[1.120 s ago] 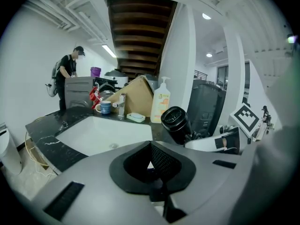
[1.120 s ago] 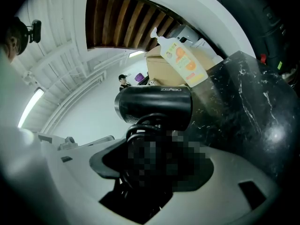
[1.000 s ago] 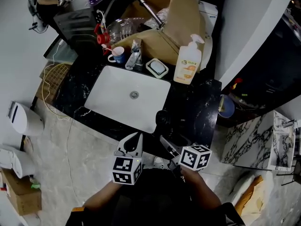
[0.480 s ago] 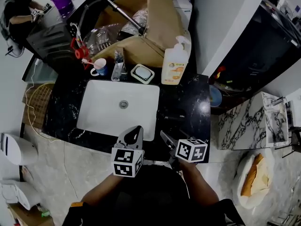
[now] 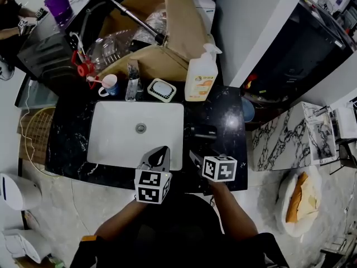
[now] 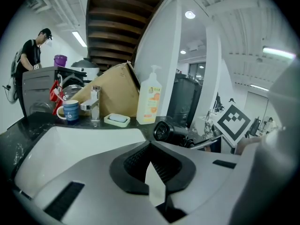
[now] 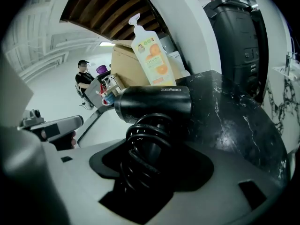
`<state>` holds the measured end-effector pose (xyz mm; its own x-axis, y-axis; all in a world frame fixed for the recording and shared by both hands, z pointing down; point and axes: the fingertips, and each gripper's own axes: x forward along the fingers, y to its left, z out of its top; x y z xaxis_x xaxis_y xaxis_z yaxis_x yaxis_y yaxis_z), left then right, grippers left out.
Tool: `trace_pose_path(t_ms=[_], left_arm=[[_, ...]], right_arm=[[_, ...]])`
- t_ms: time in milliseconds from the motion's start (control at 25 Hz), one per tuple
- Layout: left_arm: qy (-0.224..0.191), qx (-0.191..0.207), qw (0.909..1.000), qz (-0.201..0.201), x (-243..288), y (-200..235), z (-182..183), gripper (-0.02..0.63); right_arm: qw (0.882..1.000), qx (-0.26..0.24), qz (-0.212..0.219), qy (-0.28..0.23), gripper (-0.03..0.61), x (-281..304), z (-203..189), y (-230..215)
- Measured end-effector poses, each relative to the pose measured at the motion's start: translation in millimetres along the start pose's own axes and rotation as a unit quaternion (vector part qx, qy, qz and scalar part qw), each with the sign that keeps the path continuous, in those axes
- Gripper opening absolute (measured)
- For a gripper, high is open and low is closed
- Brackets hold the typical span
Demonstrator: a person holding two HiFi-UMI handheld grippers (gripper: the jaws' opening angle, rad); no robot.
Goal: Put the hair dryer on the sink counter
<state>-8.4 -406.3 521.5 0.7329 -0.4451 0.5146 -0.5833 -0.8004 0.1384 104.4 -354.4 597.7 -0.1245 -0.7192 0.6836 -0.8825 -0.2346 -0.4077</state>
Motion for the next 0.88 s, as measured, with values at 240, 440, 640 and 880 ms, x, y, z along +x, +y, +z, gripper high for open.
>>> trace_pose_path(t_ms=[240,440,640,880], left_arm=[[0.01,0.004,0.9999,-0.013,6.4,2.4,-3.4,0.008],[0.013,0.005,0.9997,-0.02,6.8,2.4,-8.1,0.008],[0.011,0.006,0.9996,-0.026,1.4,1.0,-10.1,0.008],[0.006,0.001,0.9996,-0.029,-13.9,10.5,-14.0,0.008]], right_arm=[[0.999,-0.026,-0.039,0.008,0.295,5.3,-0.8,-6.0],[0.996,-0.051,-0.071,0.023,0.298,7.1,-3.7,-9.0],[0.99,-0.077,-0.106,0.042,0.299,10.7,-6.2,-10.4],[0.985,-0.095,-0.13,0.055,0.303,13.9,-8.7,-9.5]])
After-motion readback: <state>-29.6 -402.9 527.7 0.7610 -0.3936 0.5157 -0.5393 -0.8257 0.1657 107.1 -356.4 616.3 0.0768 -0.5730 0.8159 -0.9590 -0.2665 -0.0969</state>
